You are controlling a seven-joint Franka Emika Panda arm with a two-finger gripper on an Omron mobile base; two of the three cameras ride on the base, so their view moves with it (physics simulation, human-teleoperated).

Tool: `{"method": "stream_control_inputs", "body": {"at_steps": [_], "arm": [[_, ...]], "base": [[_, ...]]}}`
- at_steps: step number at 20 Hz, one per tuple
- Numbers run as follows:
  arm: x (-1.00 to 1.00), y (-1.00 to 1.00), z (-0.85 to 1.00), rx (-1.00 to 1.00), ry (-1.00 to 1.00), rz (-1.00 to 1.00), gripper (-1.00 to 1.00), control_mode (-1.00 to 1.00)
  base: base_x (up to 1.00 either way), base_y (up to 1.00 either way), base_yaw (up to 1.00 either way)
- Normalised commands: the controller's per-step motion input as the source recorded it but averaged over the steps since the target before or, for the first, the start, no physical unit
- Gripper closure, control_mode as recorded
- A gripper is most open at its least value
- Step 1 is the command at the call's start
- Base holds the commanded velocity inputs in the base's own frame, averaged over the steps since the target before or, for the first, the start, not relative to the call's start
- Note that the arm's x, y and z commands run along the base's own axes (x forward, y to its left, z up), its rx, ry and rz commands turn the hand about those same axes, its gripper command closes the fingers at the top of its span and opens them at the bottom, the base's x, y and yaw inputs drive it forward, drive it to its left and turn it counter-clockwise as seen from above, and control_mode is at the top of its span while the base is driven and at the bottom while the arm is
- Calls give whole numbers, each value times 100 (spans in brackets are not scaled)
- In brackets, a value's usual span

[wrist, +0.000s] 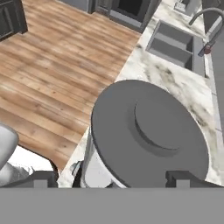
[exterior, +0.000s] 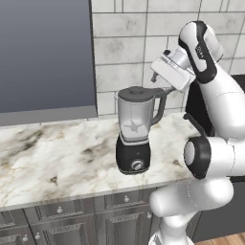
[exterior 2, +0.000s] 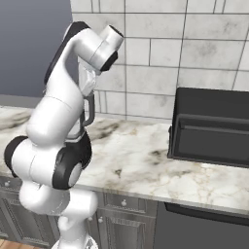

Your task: Close the lid blender by securely placing the lid on top.

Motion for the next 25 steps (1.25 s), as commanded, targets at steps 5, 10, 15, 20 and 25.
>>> {"method": "stream_control_inputs", "body": {"at_steps": [5, 10, 15, 20, 25], "arm": [[-85, 41, 3, 0, -22, 0, -100, -100], [-93, 26, 14, 0, -20, 0, -100, -100], [-96, 7, 14, 0, -23, 0, -100, -100], [-82, 0, 13, 0, -28, 0, -100, -100], [-50, 0, 4, 0, -22, 0, -100, -100]], "base": [[0, 0, 0], [0, 0, 0], [0, 0, 0], [0, 0, 0], [0, 0, 0]]}}
